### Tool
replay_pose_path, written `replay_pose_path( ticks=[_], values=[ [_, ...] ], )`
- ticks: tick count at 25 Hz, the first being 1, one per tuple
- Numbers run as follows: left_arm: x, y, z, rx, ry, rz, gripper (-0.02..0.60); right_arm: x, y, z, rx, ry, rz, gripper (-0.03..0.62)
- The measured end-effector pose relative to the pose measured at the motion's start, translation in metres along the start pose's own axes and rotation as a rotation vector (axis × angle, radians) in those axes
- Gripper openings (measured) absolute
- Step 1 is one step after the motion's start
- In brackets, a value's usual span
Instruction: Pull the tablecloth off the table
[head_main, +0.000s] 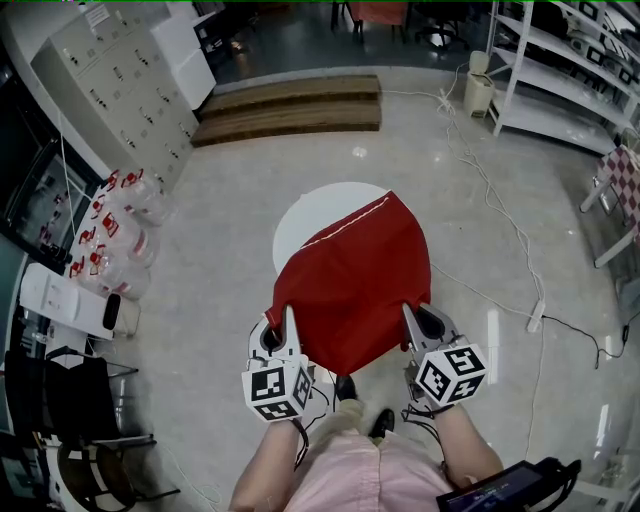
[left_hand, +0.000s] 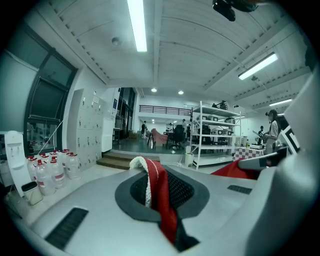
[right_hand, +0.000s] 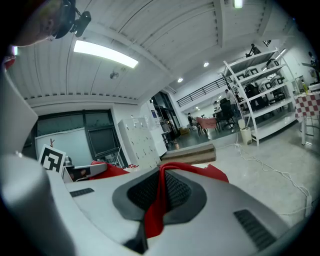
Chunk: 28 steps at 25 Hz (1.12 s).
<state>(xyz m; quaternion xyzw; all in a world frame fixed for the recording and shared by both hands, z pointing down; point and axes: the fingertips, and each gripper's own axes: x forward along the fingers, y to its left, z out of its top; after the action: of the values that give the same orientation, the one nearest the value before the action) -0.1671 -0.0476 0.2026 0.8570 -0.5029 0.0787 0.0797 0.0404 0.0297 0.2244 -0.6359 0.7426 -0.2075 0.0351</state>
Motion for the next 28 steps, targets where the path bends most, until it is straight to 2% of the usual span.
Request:
replay_pose_path(
  ticks=[23, 28],
  values=[
    [-0.060, -0.049, -0.004, 0.034, -0.009, 0.029, 0.035, -0.070, 0.000, -0.009, 0.022, -0.028, 0.044, 0.031],
    [-0.071, -0.048, -0.002, 0.044, -0.003, 0.029, 0.035, -0.075, 0.011, -0.008, 0.027, -0.034, 0.052, 0.031]
  ],
)
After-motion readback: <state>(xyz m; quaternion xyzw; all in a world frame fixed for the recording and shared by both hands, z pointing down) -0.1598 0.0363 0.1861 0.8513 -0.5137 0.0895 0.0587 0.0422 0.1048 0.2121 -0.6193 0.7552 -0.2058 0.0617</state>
